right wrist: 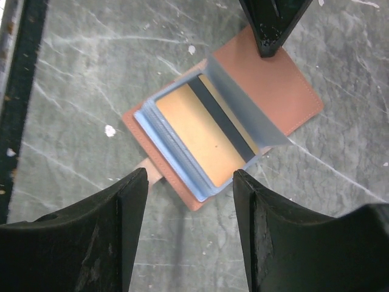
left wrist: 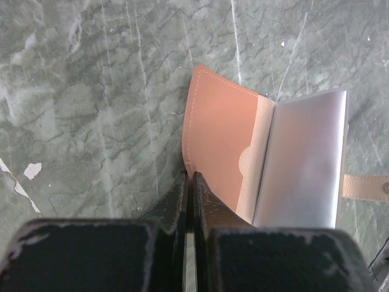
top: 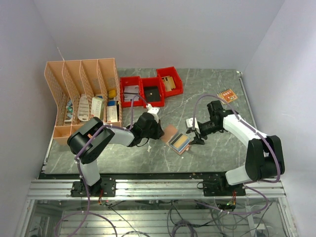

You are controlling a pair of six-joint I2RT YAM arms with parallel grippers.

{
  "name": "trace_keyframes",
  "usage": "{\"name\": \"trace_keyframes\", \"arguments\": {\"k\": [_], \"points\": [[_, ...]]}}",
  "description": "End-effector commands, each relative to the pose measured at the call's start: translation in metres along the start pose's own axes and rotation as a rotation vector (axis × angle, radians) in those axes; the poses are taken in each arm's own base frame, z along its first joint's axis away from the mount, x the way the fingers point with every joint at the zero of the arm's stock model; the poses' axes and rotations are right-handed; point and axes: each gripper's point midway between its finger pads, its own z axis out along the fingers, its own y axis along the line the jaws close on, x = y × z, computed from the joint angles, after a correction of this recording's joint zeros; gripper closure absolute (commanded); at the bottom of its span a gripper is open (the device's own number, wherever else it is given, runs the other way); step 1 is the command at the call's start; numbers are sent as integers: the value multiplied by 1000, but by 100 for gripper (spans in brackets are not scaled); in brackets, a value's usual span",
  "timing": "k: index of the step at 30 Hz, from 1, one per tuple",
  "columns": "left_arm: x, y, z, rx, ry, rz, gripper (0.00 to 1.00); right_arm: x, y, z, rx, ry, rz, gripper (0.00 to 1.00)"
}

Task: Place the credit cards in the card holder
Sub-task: Open the card holder at the center of the board.

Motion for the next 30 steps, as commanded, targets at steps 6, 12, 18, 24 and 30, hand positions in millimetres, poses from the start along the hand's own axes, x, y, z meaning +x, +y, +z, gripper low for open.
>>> {"name": "trace_keyframes", "arguments": {"k": [6,12,18,24,30], "points": [[7,-1,7,16,49,7,93,25,-24,24,50,145,-110,37],[7,-1,9,20,52,7,93,33,-9,37,-4,181,-161,33],[9,-1,11,23,60,7,93,43,-6,43,2,219,-185,25],[11,-2,13,27,66,5,93,38,-19,45,50,228,-180,26],[12,-1,13,25,75,8,93,11,-3,45,-57,117,-192,26]]}}
